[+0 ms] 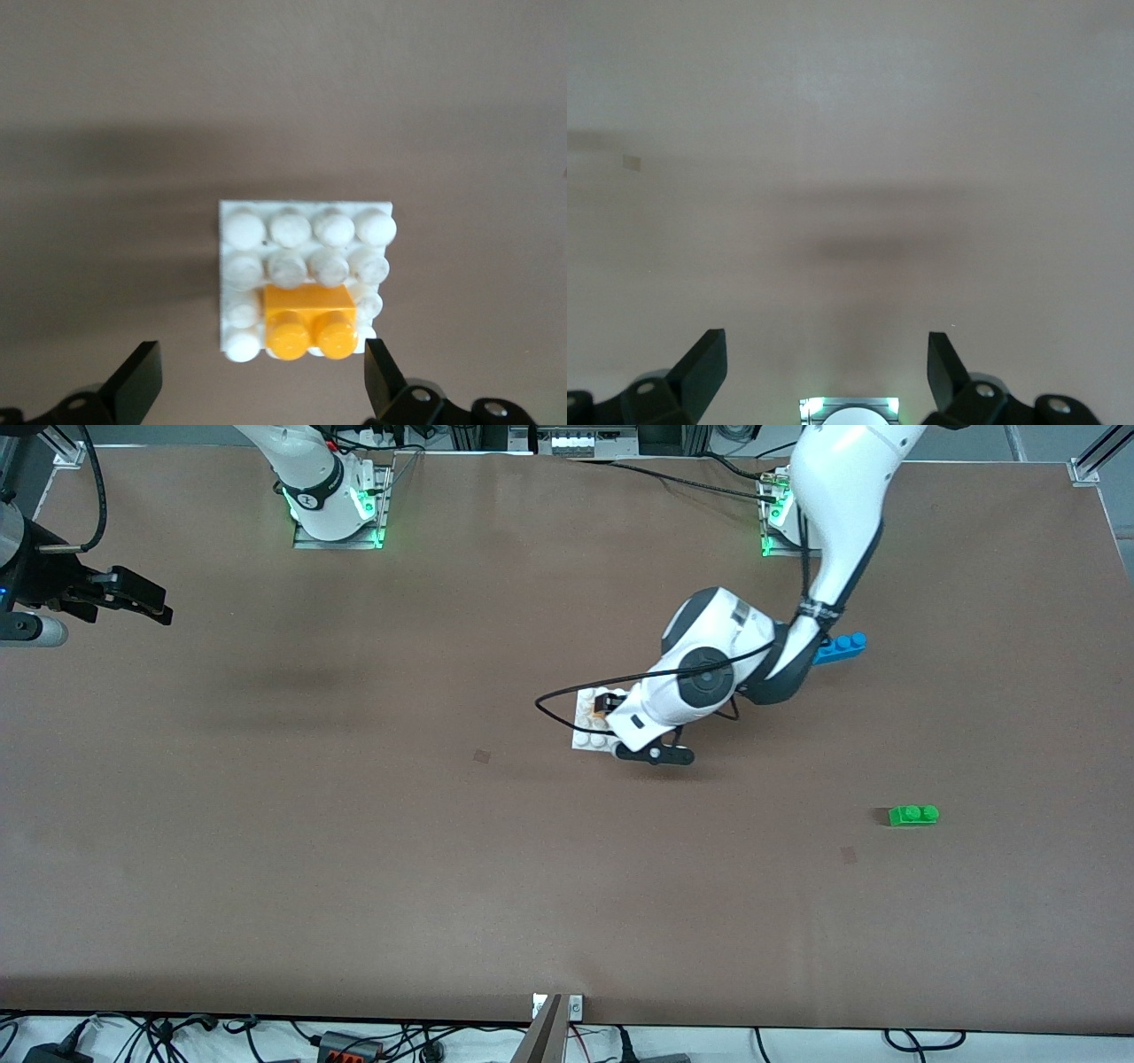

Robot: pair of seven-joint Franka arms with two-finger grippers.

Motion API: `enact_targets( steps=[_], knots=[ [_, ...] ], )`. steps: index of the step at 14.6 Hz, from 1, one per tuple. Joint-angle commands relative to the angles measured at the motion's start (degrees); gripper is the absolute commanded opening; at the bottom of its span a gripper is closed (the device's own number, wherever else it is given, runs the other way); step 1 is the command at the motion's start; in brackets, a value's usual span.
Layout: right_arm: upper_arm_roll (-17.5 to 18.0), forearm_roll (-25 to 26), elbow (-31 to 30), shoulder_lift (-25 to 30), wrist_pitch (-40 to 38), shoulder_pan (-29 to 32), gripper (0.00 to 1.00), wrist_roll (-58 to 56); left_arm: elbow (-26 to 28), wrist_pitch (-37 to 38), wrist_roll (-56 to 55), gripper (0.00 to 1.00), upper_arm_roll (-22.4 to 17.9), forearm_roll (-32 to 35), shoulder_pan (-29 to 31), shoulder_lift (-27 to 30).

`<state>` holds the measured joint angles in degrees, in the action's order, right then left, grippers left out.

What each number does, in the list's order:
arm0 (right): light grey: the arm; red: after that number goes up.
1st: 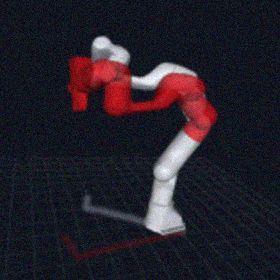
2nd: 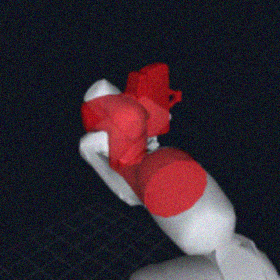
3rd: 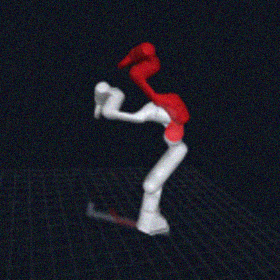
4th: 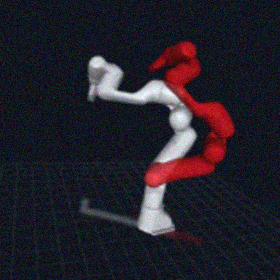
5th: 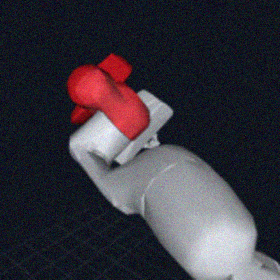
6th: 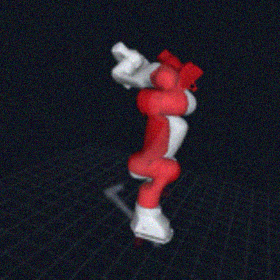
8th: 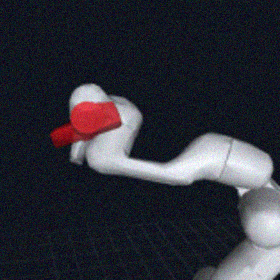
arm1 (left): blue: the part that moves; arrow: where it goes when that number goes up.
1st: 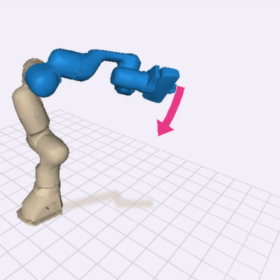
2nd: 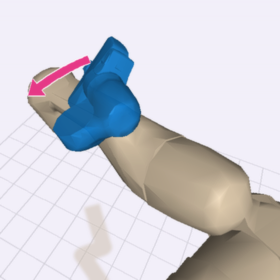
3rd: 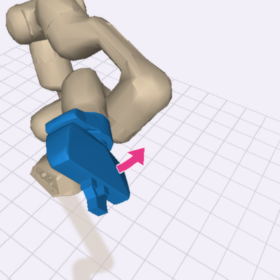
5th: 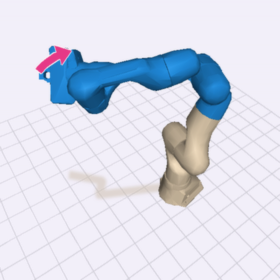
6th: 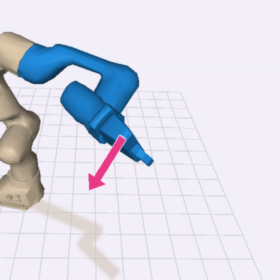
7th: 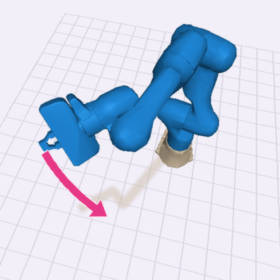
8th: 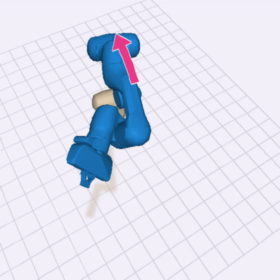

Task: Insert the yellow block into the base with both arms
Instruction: 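Lower the yellow brick onto the plate studs and press it down, then open the left gripper and raise it away from the plate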

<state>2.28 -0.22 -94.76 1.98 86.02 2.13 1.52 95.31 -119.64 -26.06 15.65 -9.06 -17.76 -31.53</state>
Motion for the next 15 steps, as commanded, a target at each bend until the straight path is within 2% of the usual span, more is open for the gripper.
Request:
enact_targets(
  steps=[1, 3, 7, 13, 15],
  knots=[
    [0.00, -0.66, 1.07, -0.22, -0.86, -0.11, 1.00, -0.37, 0.23, 3.35, 5.03, 1.00, 0.08, 0.98, 4.64, 3.65],
    [0.00, -0.57, 1.07, -0.31, -0.86, -0.19, 1.00, -0.46, 0.32, 5.63, 7.07, 1.00, -0.10, 1.67, 8.15, 6.02],
    [0.00, -0.66, 1.07, -0.31, -0.86, -0.20, 1.00, -0.37, -0.30, 12.04, 13.99, 1.00, -0.01, 7.48, 16.77, 10.60],
    [0.09, -0.05, 1.07, -0.40, -0.68, -1.33, 1.00, -0.29, -12.58, 31.54, 21.83, 1.00, -0.01, 10.02, 27.58, 12.44],
    [-0.08, 0.13, 1.07, -0.40, -0.68, -1.78, 1.00, -0.29, -20.30, 37.78, 24.73, 1.00, -0.10, 10.12, 30.31, 12.54]
  ],
)
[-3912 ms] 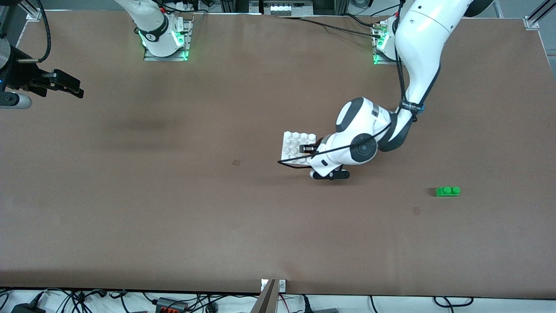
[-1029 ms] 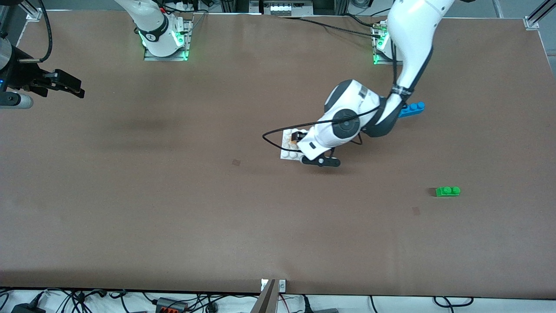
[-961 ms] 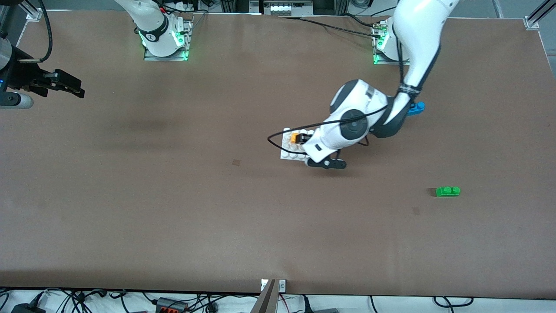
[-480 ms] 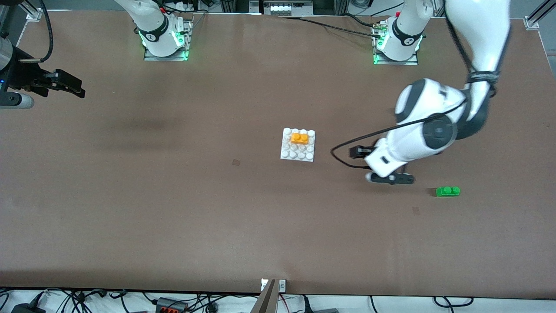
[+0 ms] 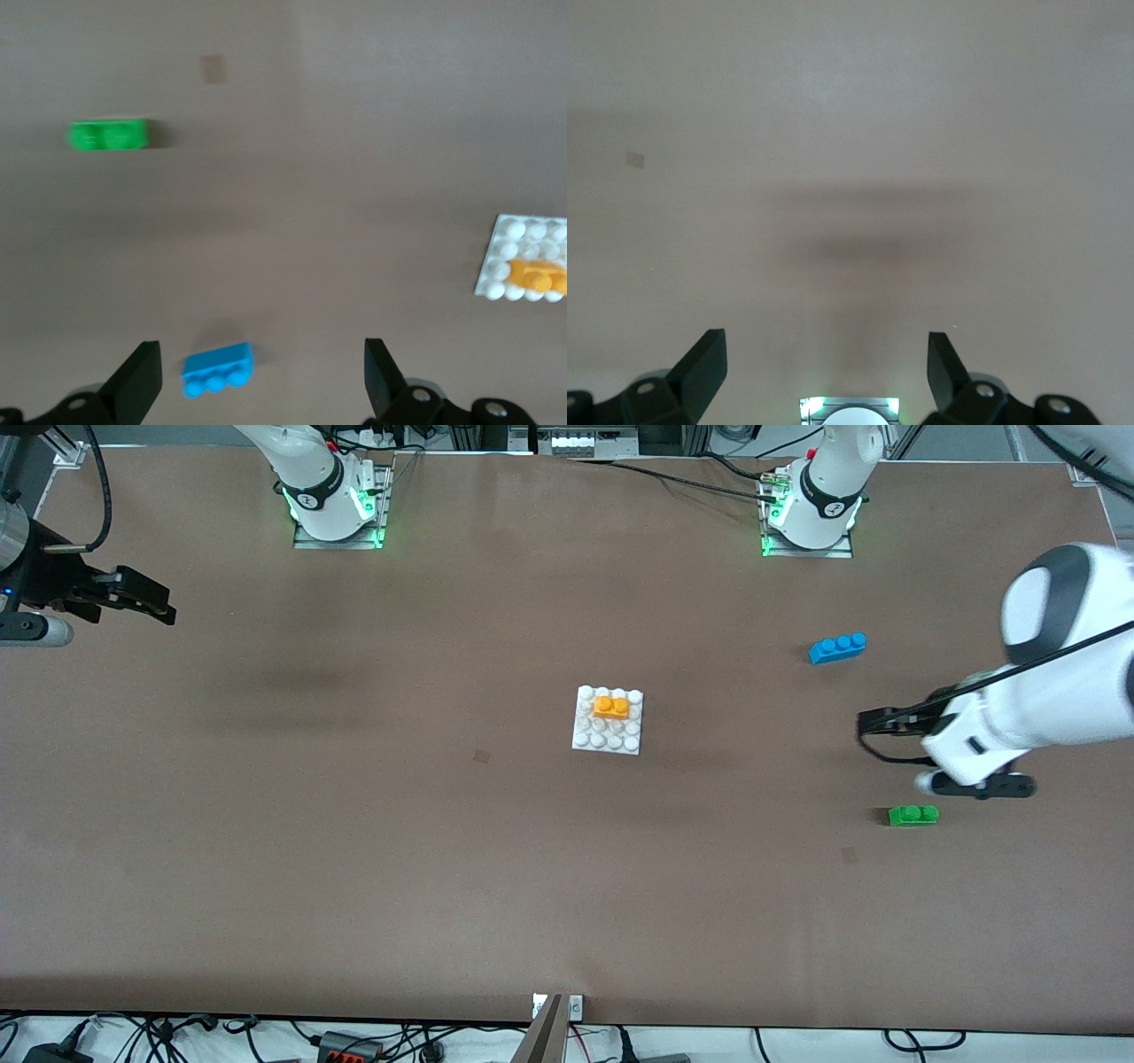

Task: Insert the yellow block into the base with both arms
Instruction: 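Open the left gripper and raise it away from the plate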

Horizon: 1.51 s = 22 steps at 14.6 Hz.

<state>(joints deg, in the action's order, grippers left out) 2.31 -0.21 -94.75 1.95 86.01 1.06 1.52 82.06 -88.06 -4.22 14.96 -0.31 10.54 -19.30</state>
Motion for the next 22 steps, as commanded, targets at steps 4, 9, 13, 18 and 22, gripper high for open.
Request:
enact_targets(
  steps=[4, 9, 13, 18, 22],
  knots=[
    [-0.46, 0.38, 0.97, 0.07, -0.84, -0.36, 1.00, -0.46, -11.04, 13.17, 4.05, 1.00, 0.94, 1.36, 6.24, 0.58],
    [-0.64, 0.73, 0.71, -0.01, 1.17, -0.09, 1.00, 3.65, -11.04, 13.53, 3.52, 1.00, 1.38, 1.19, 5.55, 0.32],
    [-0.64, 0.30, 0.44, -0.45, 3.46, -0.09, 1.00, 4.64, -11.13, 12.57, 3.61, 1.00, 1.65, 1.10, 4.84, 0.32],
    [-0.64, 0.38, 0.35, -0.45, 3.46, -0.09, 1.00, 4.64, -6.15, 6.52, 3.43, 1.00, -4.11, 1.01, -0.15, 5.40],
    [-0.64, 0.65, 0.35, -0.45, 3.73, -0.09, 1.00, 4.20, 10.03, 0.97, 4.31, 1.00, -15.22, 0.22, -8.94, 17.26]
  ],
)
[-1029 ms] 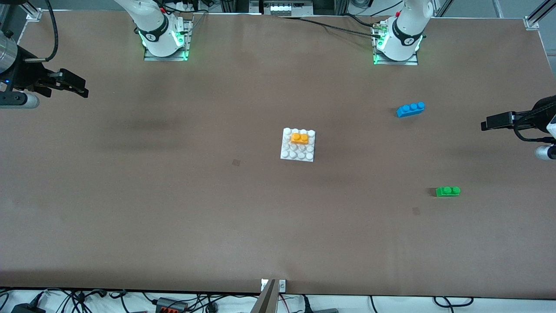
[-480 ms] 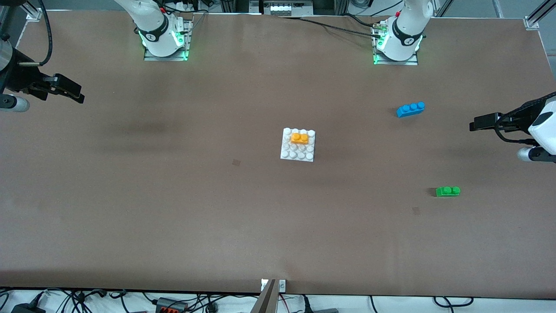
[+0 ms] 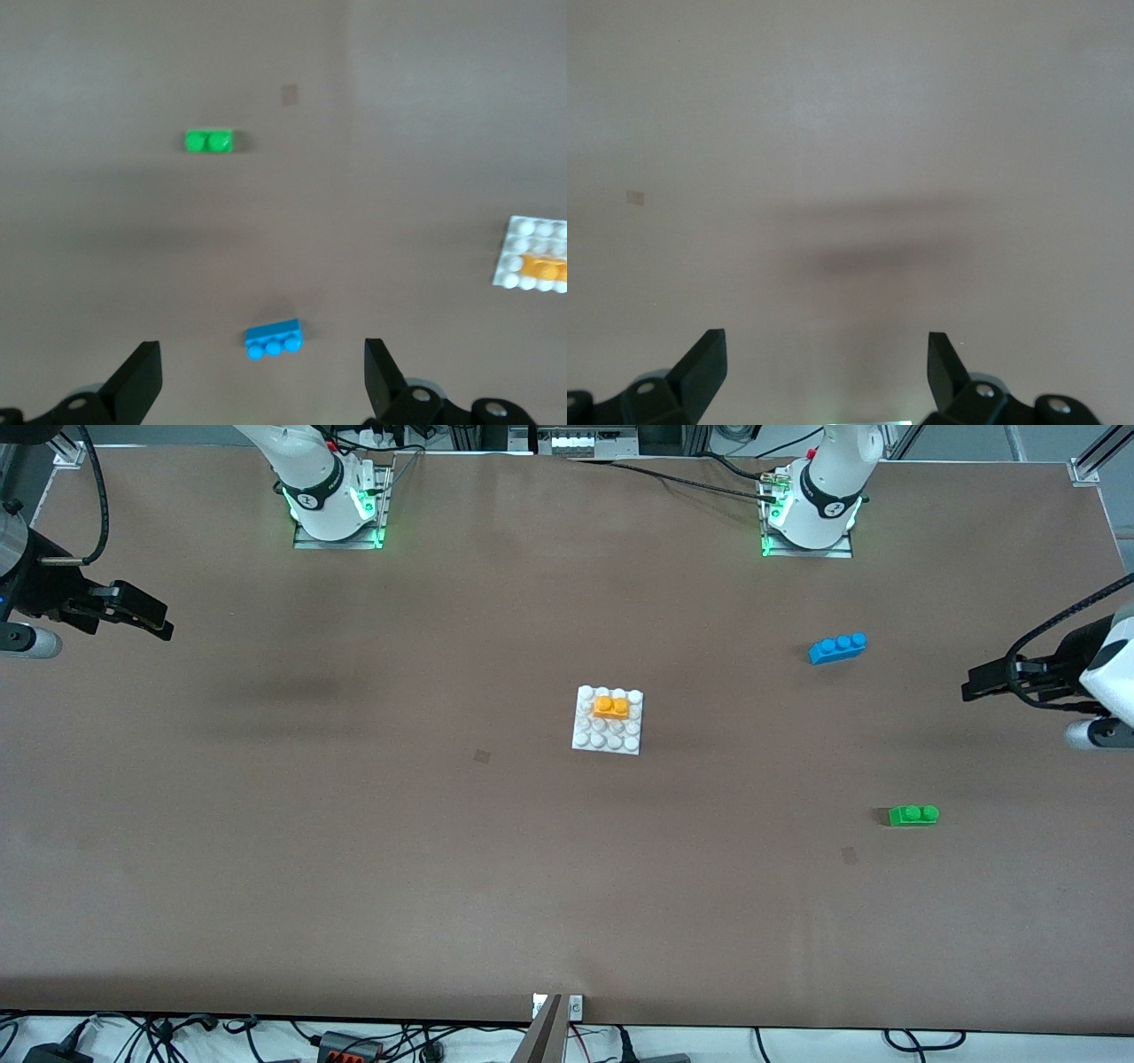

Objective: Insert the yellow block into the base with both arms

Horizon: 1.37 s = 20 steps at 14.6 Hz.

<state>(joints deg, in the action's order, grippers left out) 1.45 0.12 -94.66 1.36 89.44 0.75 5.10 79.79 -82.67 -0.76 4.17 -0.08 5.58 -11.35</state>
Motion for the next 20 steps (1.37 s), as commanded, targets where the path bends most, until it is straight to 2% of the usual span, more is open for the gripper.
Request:
enact_targets(
  steps=[1, 6, 20],
  knots=[
    [0.13, 0.32, 0.27, 0.13, 0.30, 0.22, 1.00, 0.27, 12.24, -4.52, 0.59, 1.00, -4.61, 0.43, -4.78, 9.59],
    [0.04, -0.03, -0.52, 0.48, 0.39, 0.22, 1.00, 0.18, 13.90, -4.17, 0.85, 1.00, -4.97, 1.05, -5.93, 10.91],
    [-0.05, -0.39, -0.52, 0.39, 0.21, 0.66, 1.00, -0.61, 13.20, -6.45, 3.13, 1.00, -4.52, -1.32, -4.35, 9.42]
  ],
)
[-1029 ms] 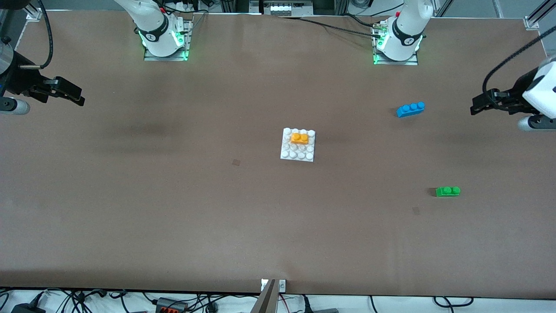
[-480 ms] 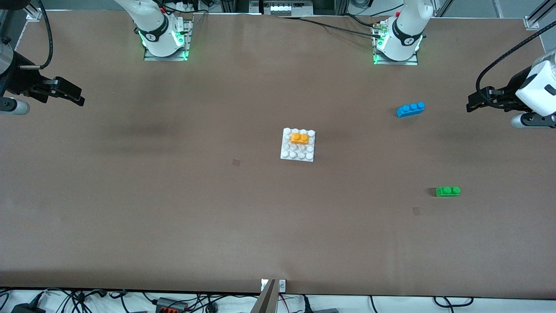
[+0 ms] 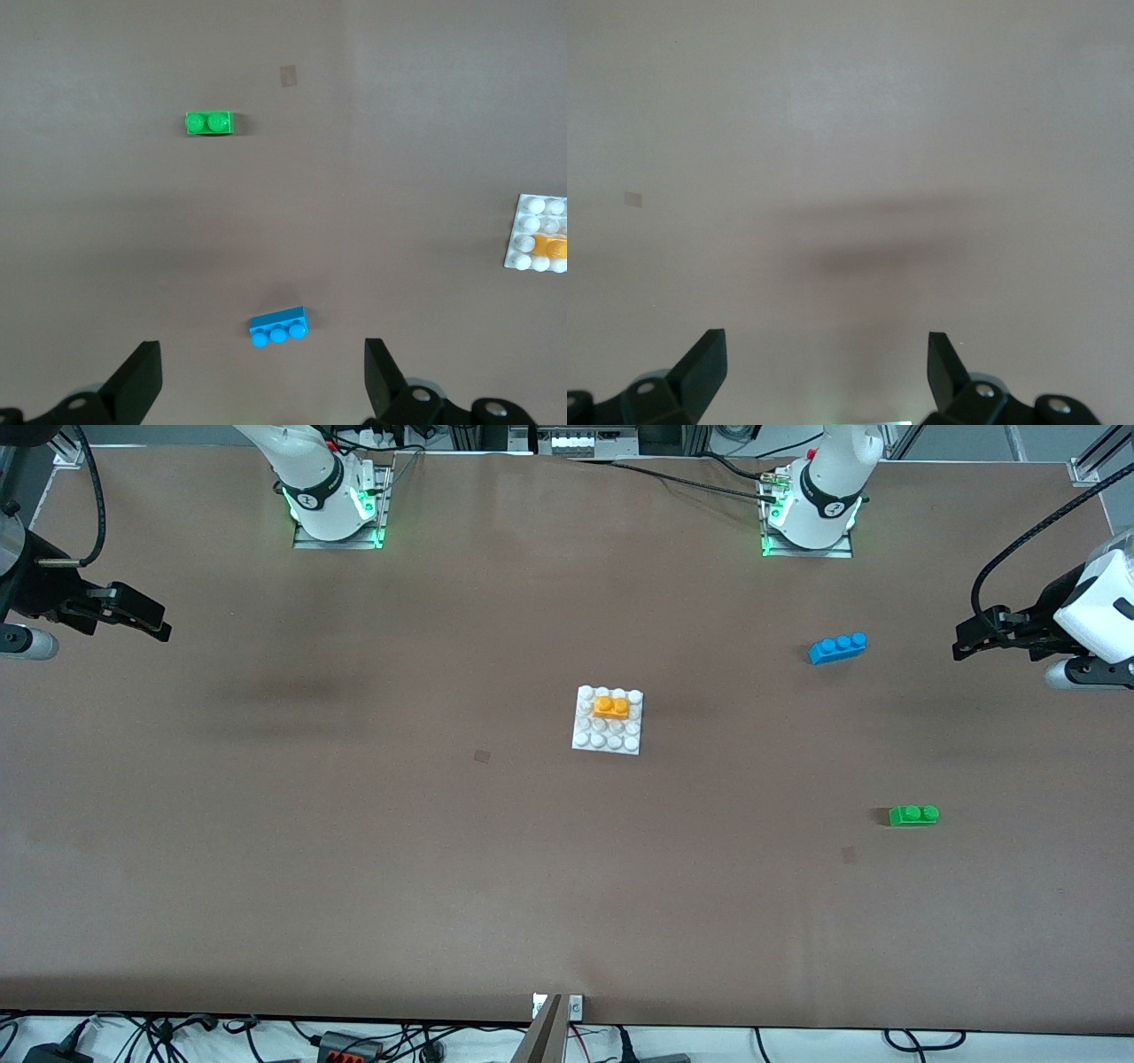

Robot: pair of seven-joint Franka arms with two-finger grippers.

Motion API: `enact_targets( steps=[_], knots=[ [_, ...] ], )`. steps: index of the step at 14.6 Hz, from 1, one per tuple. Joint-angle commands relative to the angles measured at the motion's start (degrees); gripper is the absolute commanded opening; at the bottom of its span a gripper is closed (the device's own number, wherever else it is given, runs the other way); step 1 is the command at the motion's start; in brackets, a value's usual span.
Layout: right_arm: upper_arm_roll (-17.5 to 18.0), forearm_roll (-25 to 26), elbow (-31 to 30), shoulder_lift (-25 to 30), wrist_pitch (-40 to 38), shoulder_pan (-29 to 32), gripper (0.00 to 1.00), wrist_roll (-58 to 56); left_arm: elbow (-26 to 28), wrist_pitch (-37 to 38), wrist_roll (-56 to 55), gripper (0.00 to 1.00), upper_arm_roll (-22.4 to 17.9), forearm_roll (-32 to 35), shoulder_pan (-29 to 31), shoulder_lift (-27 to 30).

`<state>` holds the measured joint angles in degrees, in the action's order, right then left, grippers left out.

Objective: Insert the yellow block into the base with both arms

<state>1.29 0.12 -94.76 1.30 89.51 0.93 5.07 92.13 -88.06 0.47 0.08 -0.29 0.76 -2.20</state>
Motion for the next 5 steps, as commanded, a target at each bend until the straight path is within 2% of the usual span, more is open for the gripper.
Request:
enact_targets(
  steps=[1, 5],
  knots=[
    [0.11, -0.38, -0.42, 0.45, 0.13, 0.48, 1.00, -0.59, 0.86, -0.88, 2.17, 1.00, -0.52, -1.64, 1.08, 0.18],
    [0.11, -0.38, -0.42, 0.45, -0.04, 0.48, 1.00, -0.59, 1.04, -0.27, 3.49, 1.00, -0.61, -2.44, 2.23, 0.10]
  ],
)
